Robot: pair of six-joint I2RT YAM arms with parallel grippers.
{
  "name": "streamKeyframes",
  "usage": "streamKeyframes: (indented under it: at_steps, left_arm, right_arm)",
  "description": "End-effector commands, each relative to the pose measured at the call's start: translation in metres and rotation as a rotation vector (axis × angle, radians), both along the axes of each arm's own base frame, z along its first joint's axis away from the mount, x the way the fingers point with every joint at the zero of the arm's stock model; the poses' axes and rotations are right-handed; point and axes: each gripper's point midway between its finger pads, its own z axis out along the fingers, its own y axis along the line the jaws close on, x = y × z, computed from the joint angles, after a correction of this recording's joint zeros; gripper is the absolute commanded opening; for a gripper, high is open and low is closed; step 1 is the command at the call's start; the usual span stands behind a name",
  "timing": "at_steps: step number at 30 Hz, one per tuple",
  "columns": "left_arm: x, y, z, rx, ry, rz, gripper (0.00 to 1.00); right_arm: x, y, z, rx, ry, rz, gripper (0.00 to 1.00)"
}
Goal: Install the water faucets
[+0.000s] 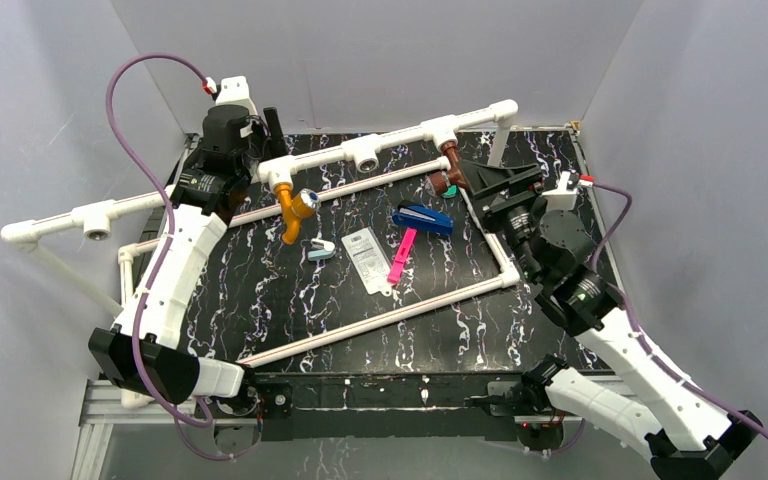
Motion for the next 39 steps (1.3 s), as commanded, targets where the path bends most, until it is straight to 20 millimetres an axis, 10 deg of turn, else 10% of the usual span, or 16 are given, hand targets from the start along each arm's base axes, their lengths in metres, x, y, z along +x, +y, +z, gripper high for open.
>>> streamKeyframes:
  at_steps: [1, 13, 22, 39]
  left_arm:
    - [-0.034, -0.005, -0.076, 0.071, 0.295, -0.059, 0.72]
    - [-0.033, -0.008, -0.077, 0.066, 0.299, -0.068, 0.72]
    - [-0.035, -0.008, -0.077, 0.066, 0.298, -0.069, 0.72]
    - [-0.037, -0.009, -0.079, 0.069, 0.303, -0.075, 0.72]
  right_arm:
    - [-0.005, -0.031, 0.007, -0.198, -0.041, -0.109, 0.92]
    - [-0.018, -0.081, 0.042, -0.854, -0.265, -0.232, 0.91]
    - [-0.019, -0.067, 0.059, -1.510, -0.612, -0.085, 0.94]
    - [-0.014, -0.030, 0.001, -2.221, -1.063, 0.389, 0.95]
